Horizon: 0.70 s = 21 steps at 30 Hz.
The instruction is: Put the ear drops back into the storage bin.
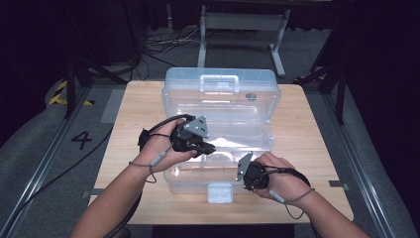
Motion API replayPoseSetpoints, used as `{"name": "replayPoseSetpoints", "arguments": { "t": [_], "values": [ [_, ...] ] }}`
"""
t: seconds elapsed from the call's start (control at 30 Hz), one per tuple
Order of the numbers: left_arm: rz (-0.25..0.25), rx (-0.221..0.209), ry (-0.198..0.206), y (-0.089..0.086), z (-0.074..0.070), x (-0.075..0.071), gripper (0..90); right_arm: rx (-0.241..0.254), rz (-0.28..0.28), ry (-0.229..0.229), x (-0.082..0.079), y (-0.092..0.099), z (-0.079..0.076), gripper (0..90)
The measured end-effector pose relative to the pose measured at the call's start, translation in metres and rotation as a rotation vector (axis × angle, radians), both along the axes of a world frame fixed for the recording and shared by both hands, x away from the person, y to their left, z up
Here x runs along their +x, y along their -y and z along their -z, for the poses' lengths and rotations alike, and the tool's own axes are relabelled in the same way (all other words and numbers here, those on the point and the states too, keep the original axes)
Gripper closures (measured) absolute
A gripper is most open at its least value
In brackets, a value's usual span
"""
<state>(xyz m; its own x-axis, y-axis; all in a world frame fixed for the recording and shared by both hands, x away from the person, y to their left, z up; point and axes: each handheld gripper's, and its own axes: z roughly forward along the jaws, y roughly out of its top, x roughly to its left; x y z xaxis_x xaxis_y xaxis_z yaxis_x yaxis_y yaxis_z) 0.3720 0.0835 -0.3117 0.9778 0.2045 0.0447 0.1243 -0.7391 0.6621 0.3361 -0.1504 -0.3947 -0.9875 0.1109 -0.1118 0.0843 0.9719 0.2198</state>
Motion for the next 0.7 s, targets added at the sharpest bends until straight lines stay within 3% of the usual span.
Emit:
{"name": "replayPoseSetpoints", "arguments": {
  "t": [0.17, 0.7],
  "values": [
    [0.007, 0.006, -0.007, 0.0004, 0.0011, -0.0012, 86.4, 0.007, 0.017, -0.011, -0.0018, -0.0006, 0.0001, 82.3],
    [0.028, 0.031, -0.019, 0.0018, 0.0028, -0.0032, 86.6, 0.006, 0.013, 0.012, -0.0022, -0.0004, 0.0001, 82.0]
  ]
}}
